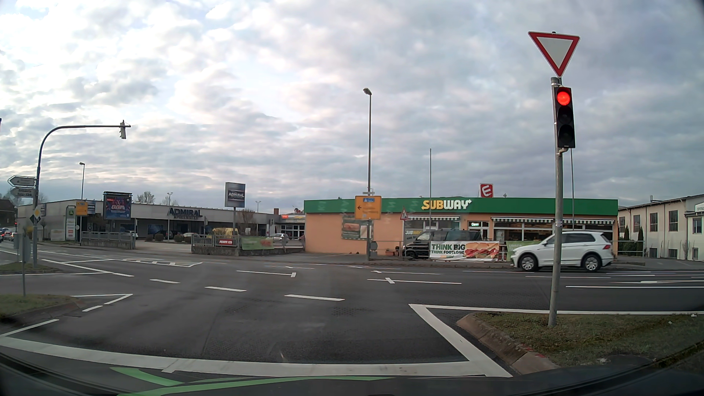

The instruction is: Follow the waypoints while adhering to traffic rules and regulations

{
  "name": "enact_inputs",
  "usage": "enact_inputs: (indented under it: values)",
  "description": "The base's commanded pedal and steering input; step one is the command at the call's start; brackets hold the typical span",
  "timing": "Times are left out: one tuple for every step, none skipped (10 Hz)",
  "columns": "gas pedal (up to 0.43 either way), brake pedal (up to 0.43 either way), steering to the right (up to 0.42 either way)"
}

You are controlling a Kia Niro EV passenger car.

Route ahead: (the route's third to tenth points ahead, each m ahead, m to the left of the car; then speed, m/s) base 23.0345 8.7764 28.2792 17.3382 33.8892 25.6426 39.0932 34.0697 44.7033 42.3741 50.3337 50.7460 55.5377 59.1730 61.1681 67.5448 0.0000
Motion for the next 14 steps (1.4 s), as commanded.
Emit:
enact_inputs:
  values:
    - [0.000, 0.329, 0.048]
    - [0.000, 0.329, 0.048]
    - [0.000, 0.329, 0.048]
    - [0.000, 0.329, 0.048]
    - [0.000, 0.323, 0.048]
    - [0.000, 0.329, 0.048]
    - [0.000, 0.329, 0.048]
    - [0.000, 0.329, 0.048]
    - [0.000, 0.329, 0.048]
    - [0.000, 0.329, 0.048]
    - [0.000, 0.329, 0.048]
    - [0.000, 0.329, 0.048]
    - [0.000, 0.329, 0.048]
    - [0.000, 0.329, 0.048]
